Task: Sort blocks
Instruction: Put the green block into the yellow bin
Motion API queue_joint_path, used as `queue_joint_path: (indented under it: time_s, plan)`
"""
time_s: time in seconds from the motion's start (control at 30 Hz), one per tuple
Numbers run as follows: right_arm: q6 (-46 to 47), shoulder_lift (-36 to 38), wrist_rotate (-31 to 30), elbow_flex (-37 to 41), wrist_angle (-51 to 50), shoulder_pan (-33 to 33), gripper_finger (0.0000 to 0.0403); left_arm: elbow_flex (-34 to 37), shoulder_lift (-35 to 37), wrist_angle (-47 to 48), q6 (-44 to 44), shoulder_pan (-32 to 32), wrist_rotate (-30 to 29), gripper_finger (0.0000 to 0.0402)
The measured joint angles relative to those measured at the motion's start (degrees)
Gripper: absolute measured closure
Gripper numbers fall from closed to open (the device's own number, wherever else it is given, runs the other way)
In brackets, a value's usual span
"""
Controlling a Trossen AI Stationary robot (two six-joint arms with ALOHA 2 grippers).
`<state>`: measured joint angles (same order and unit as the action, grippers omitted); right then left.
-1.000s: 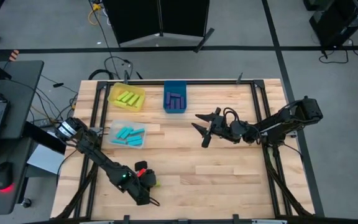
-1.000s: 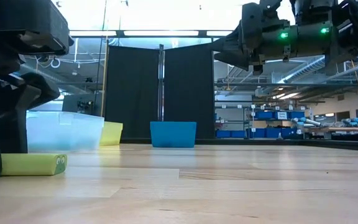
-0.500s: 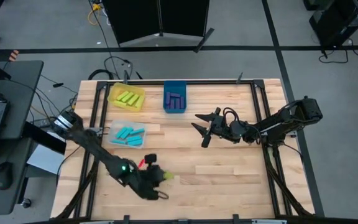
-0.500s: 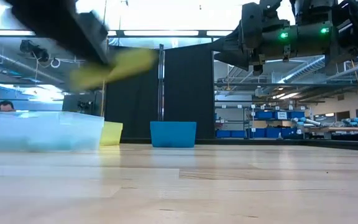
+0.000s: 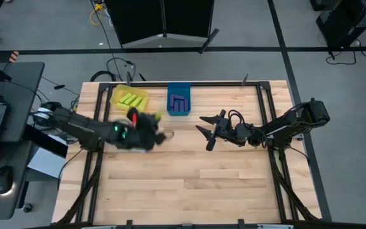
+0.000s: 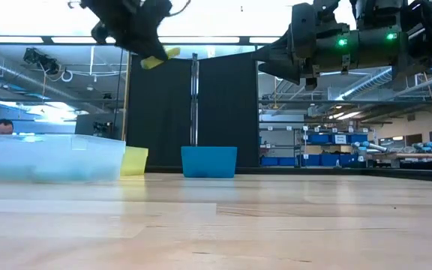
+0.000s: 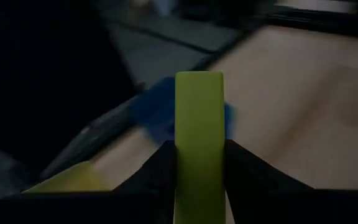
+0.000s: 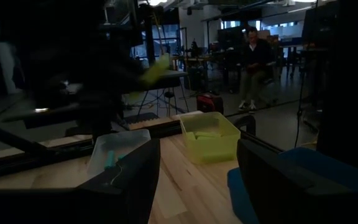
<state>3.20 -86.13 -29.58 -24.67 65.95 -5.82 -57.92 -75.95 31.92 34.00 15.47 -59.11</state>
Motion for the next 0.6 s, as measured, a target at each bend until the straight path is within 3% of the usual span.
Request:
queue_joint_path:
  time_s: [0.13,0.3,0.47,0.6]
  plan:
    - [0.0,0.0,0.0,0.0,0.0,-0.13,0.0178,1.82,3.57,2.23,0.72,-9.81,1.36,0.0296]
    - [-0.86,0.0,0.01,0.0,-0.02,-0.61,0.0178,5.79,6.79,2.02,0.24,-22.67,9.14,0.0296]
    - [-1.49,0.0,0.01,0.0,-0.02,-0.61,0.0178,11.74,8.38,-3.56,-2.35,-32.7,16.24,0.0296]
    - [-1.31,0.0,0.5,0.0,-0.01,-0.84,0.0178,15.6,8.93,-8.72,-4.29,-38.3,18.44,0.0296]
